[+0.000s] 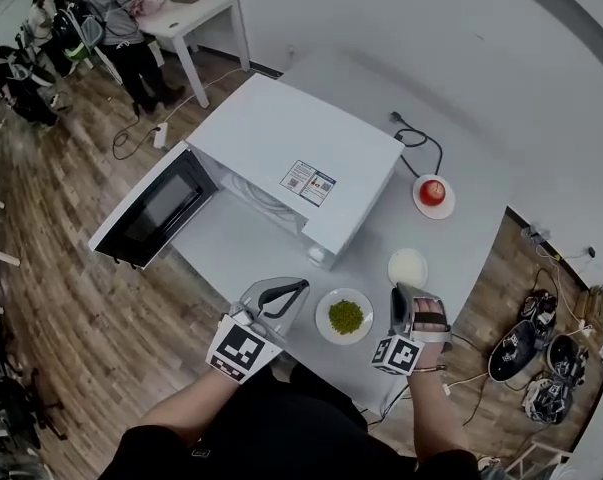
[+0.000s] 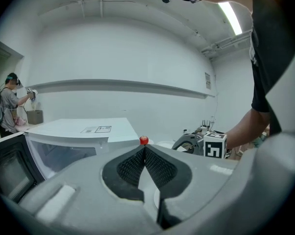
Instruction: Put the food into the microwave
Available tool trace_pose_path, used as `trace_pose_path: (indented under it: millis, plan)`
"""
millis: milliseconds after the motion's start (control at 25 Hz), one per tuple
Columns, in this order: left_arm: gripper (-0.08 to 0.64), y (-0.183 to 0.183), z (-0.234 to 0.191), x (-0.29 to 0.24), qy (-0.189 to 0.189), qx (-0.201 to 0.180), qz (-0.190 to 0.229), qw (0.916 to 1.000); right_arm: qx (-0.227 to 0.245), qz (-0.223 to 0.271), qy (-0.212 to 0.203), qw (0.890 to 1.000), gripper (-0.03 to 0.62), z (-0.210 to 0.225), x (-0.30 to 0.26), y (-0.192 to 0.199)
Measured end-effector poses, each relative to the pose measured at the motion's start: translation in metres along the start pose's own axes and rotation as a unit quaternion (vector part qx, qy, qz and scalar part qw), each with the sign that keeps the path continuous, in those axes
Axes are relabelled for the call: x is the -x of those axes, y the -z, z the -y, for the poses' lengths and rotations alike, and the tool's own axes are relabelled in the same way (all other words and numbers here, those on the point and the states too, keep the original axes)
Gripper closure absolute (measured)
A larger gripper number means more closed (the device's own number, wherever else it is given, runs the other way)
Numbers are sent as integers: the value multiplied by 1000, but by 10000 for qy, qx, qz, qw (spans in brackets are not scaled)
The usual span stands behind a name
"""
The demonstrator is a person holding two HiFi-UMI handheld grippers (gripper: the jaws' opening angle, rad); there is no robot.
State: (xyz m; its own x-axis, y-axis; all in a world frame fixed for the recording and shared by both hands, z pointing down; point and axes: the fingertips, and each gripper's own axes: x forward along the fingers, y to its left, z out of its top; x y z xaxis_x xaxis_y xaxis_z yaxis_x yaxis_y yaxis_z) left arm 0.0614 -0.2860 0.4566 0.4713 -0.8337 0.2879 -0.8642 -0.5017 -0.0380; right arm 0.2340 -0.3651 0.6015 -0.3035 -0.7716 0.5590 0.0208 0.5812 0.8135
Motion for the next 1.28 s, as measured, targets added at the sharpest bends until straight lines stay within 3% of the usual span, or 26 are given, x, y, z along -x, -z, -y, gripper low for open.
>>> trace_pose_path:
  millis: [320,680,1080,1280]
  plan:
    - [554,-12,-26,42,78,-367,367,9986,-54,-82,258,9996,499,2,59,-48]
    - [554,4,-81,125,363,-544,531,9964,-389,-248,430,9980,499,-13,94,-156]
    - [553,29,-153,213,496,-512,636,9954,-331,-33,489,9982,500,-31,84,-305]
    - [553,39,-182,228,446,-337,655,9963,-106,228,420,9988,499,-23,56,-356]
